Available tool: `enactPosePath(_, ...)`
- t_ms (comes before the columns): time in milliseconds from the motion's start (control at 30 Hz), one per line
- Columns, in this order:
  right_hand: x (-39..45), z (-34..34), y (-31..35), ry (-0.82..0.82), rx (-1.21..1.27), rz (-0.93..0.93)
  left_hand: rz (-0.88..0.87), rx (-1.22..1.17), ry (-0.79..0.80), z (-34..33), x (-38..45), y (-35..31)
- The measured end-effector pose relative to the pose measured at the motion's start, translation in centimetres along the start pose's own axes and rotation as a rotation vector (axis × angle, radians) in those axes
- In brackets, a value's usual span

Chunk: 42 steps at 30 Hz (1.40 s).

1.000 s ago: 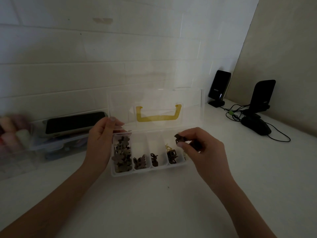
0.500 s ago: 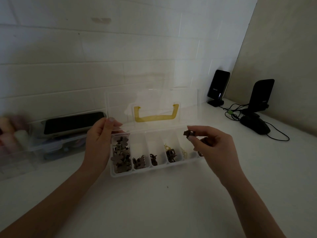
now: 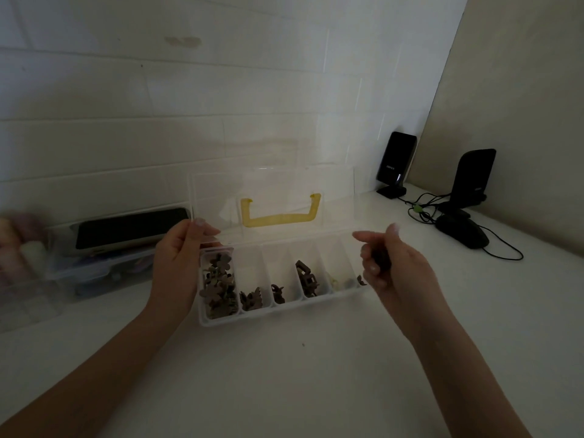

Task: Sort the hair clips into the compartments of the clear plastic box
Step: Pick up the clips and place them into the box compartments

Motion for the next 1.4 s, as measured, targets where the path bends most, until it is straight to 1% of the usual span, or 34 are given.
enactPosePath(67,0.1,-0.8,-0.8,0.106,0.209,-0.171,0.005,0.000,-0.003,0.1,0.0,0.2)
enactPosePath(133,0.0,-1.3,-0.9,0.196,0.299,-0.232,0.004,0.000,-0.008,0.1,0.0,0.2)
enactPosePath(200,-0.1,-1.5,-0.7,0.238,0.315,-0.225,-0.002,0.001,-0.010,0.1,0.0,0.2)
enactPosePath(333,-0.3,-2.0,-0.4,0.264,0.365,-0.215,0.003,0.001,-0.005,0.1,0.0,0.4)
enactPosePath(433,-0.6,-2.6,-0.2,0.339,0.410,-0.196,0.001,0.007,-0.005,0.2,0.0,0.4)
enactPosePath(600,-1.1,-3.3,0.0,0.455,0.417,-0.205,-0.002,0.011,-0.019,0.2,-0.1,0.2)
enactPosePath(733,-1.2,-3.4,0.2,0.450,0.382,-0.164,-0.004,0.024,-0.008,0.2,-0.1,0.0)
enactPosePath(800,-1.1,-3.1,0.4,0.392,0.264,-0.074,-0.002,0.029,-0.008,0.2,-0.1,0.1)
enactPosePath(900,-1.0,-2.3,1.2,0.186,-0.150,0.196,0.007,0.016,-0.015,0.2,-0.2,0.2)
enactPosePath(967,-1.3,-2.6,1.4,0.102,-0.344,0.334,0.001,0.011,-0.014,0.2,-0.1,0.1)
enactPosePath(1033,-1.6,-3.1,1.0,0.110,-0.444,0.406,-0.002,0.004,-0.011,0.2,-0.1,0.1)
enactPosePath(1100,-1.9,-3.5,0.6,0.154,-0.529,0.460,-0.003,-0.001,-0.006,0.2,-0.2,0.1)
enactPosePath(1200,-2.2,-4.4,0.3,0.207,-0.660,0.510,-0.006,-0.002,0.002,0.1,-0.2,0.0)
enactPosePath(1233,-2.3,-4.7,0.2,0.225,-0.727,0.529,-0.004,-0.005,0.004,0.1,-0.2,0.0)
enactPosePath(1333,-2.4,-5.3,-0.6,0.285,-1.036,0.610,-0.014,-0.005,0.001,0.1,-0.3,-0.2)
enactPosePath(1367,-2.3,-5.1,-0.8,0.292,-1.092,0.614,-0.016,0.001,0.000,0.1,-0.3,-0.2)
enactPosePath(1400,-2.1,-4.9,-0.7,0.269,-1.099,0.604,-0.015,0.005,-0.001,0.1,-0.3,-0.2)
Point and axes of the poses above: each hand's wrist, its own x-axis towards the middle knuckle, its own z-axis out of the back of the hand, y = z × x, the point moved 6 cm from there along x, towards the middle knuckle, and after that the axes turned 3 degrees about -x, right-handed, at the moved point
